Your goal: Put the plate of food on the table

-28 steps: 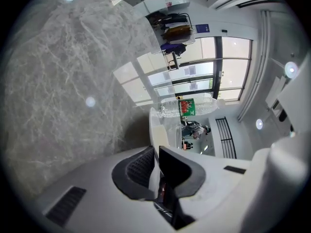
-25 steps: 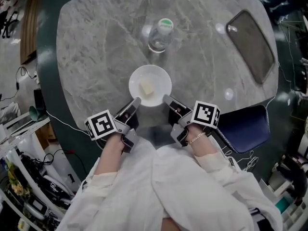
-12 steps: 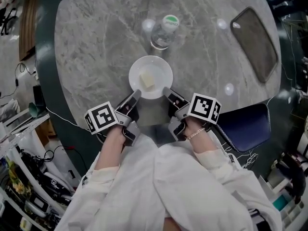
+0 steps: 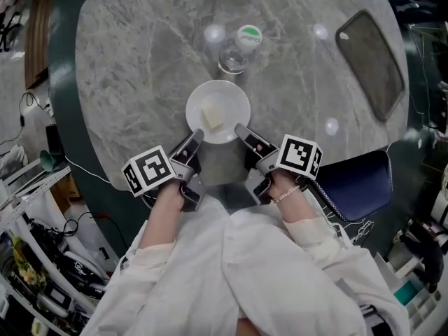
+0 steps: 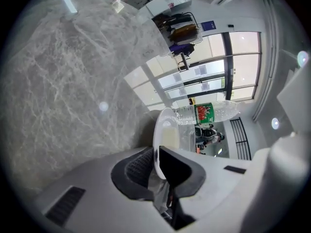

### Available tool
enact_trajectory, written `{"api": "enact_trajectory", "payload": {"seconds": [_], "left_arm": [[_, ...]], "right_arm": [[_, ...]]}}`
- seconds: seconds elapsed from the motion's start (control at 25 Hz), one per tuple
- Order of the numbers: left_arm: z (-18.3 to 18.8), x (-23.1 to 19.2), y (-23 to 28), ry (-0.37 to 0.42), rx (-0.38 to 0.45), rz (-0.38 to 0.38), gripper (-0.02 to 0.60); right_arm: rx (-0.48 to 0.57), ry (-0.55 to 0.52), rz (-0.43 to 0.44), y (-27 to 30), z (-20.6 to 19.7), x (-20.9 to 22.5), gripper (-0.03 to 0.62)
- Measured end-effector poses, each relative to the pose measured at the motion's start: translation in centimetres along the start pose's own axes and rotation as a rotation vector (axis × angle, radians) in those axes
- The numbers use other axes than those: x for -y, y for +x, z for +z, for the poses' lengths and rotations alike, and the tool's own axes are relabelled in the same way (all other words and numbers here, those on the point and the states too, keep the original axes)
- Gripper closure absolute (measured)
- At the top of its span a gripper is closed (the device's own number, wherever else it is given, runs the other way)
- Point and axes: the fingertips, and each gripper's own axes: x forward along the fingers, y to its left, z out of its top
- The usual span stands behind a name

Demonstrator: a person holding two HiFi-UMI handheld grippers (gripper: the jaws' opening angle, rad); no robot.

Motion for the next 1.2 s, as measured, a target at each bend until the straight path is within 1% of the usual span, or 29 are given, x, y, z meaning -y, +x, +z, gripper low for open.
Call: {"api": "enact_trajectory", "payload": {"seconds": [0.2,0.24,0.28,0.4,0.44,0.56,0.72,0.84,0.96,1.08,1.2], "left_arm": [[0.1,-0.2,-0.2,-0.002,-0.002,0.017,0.553],[0.1,-0.3,-0.2,-0.002,-0.004,0.019,0.542],[0.1,-0.2,-0.1,-0.002,-0.006,0.018,0.512],[0.3,0.0,-0.2,-0.001,-0.004,0.02,0.484],[0.3,0.1,-0.3,0.002,-0.004,0.021,0.478],[0.4,0.1,-0.2,0.011,-0.009,0.024,0.462],[0.4,-0.1,-0.3,0.026,-0.01,0.019,0.454],[0.7,0.4,-0.7,0.058,-0.007,0.005,0.453],[0.8,1.7,-1.6,0.102,0.009,-0.007,0.453],[0.8,3.0,-2.5,0.123,0.029,-0.024,0.454],[0.7,4.6,-3.3,0.159,0.043,-0.065,0.454]], "right_arm": [[0.01,-0.007,-0.003,-0.1,0.2,-0.3,0.475],[0.01,-0.005,-0.005,-0.1,0.2,-0.2,0.472],[0.01,0.0,-0.009,-0.1,0.2,0.0,0.471],[0.013,0.032,-0.049,-0.6,-0.1,0.3,0.47],[0.015,0.032,-0.05,-0.6,-0.1,0.3,0.469],[0.016,0.002,-0.014,-0.4,0.2,0.1,0.468],[0.011,-0.025,-0.007,-0.7,0.3,0.3,0.468],[0.01,-0.058,0.002,-1.1,0.4,-0.1,0.468],[0.028,-0.069,-0.005,-2.4,0.5,-0.9,0.468],[0.055,-0.106,0.035,-3.4,1.1,-2.1,0.471],[0.102,-0.131,0.059,-4.5,1.8,-3.5,0.51]]}}
